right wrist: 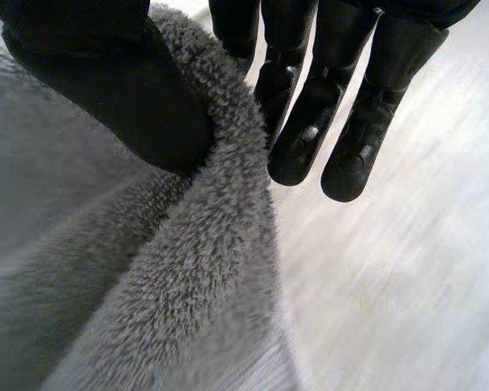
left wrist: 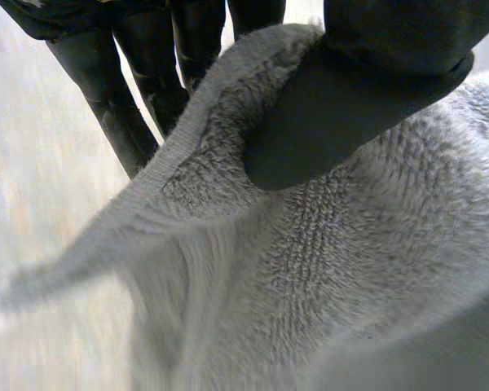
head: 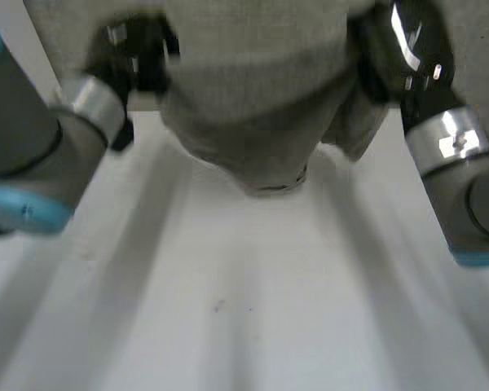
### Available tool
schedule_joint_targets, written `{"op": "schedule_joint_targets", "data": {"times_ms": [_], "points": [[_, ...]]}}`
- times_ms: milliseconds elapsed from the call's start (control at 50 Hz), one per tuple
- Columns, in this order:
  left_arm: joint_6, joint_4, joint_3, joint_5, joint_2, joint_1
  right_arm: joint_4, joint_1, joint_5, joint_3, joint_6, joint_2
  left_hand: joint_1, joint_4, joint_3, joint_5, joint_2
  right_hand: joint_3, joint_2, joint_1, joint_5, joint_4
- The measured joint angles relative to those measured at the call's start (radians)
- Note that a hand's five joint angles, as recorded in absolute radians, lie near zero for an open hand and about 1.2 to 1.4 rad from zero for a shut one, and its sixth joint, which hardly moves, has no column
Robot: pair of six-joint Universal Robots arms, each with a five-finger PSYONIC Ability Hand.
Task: Fold the towel.
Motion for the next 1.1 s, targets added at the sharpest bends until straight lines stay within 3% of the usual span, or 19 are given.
{"op": "schedule_joint_targets", "data": {"times_ms": [120, 260, 320, 340, 360, 400, 420, 460, 700, 920, 1100], "points": [[0.028, -0.133, -0.303, 0.005, 0.022, 0.008, 0.451, -0.054, -0.088, 0.091, -0.078, -0.007, 0.000, 0.000, 0.000, 0.000, 0.000, 0.000, 0.000, 0.000, 0.000, 0.000], [0.099, -0.163, -0.557, 0.008, 0.030, 0.004, 0.737, -0.063, -0.129, 0.174, -0.221, 0.037, 0.000, 0.000, 0.000, 0.000, 0.000, -0.034, -0.032, -0.036, -0.014, -0.033], [0.114, -0.154, -0.608, 0.007, 0.046, -0.002, 0.786, -0.061, -0.126, 0.192, -0.253, 0.047, 0.000, 0.000, 0.000, 0.000, 0.000, -0.361, -0.374, -0.426, -0.347, -0.363], [0.117, -0.151, -0.620, 0.007, 0.055, -0.003, 0.793, -0.061, -0.125, 0.195, -0.257, 0.048, 0.000, 0.000, 0.000, 0.000, 0.000, -0.361, -0.374, -0.426, -0.347, -0.363], [0.118, -0.149, -0.627, 0.007, 0.062, -0.004, 0.801, -0.061, -0.124, 0.197, -0.259, 0.048, 0.000, 0.000, 0.000, 0.000, 0.000, -0.509, -0.509, -0.584, -0.479, -0.498], [0.119, -0.147, -0.633, 0.007, 0.071, -0.005, 0.808, -0.062, -0.122, 0.197, -0.259, 0.045, 0.000, 0.000, 0.000, 0.000, 0.000, -0.509, -0.509, -0.584, -0.479, -0.498], [0.122, -0.142, -0.650, 0.007, 0.105, -0.007, 0.824, -0.065, -0.118, 0.193, -0.248, 0.030, 0.000, 0.000, 0.000, 0.000, 0.000, -0.691, -0.689, -0.800, -0.676, -0.691], [0.123, -0.138, -0.662, 0.006, 0.139, -0.007, 0.835, -0.068, -0.116, 0.181, -0.223, -0.002, 0.000, 0.000, 0.000, 0.000, 0.000, -0.779, -0.777, -0.898, -0.765, -0.780], [0.125, -0.108, -0.723, 0.005, 0.274, -0.005, 0.910, -0.129, -0.133, 0.034, -0.099, -0.128, 0.000, 0.000, 0.000, 0.000, 0.000, -0.833, -0.831, -0.951, -0.823, -0.839], [0.124, -0.077, -0.742, 0.007, 0.279, 0.007, 1.134, -0.168, -0.110, -0.111, -0.227, 0.014, 0.000, 0.000, 0.000, 0.000, 0.000, -0.810, -0.812, -0.918, -0.795, -0.811], [0.123, -0.072, -0.717, 0.008, 0.271, 0.033, 1.144, -0.245, -0.112, -0.050, -0.273, 0.051, 0.000, 0.000, 0.000, 0.000, 0.000, -0.810, -0.812, -0.917, -0.794, -0.810]]}}
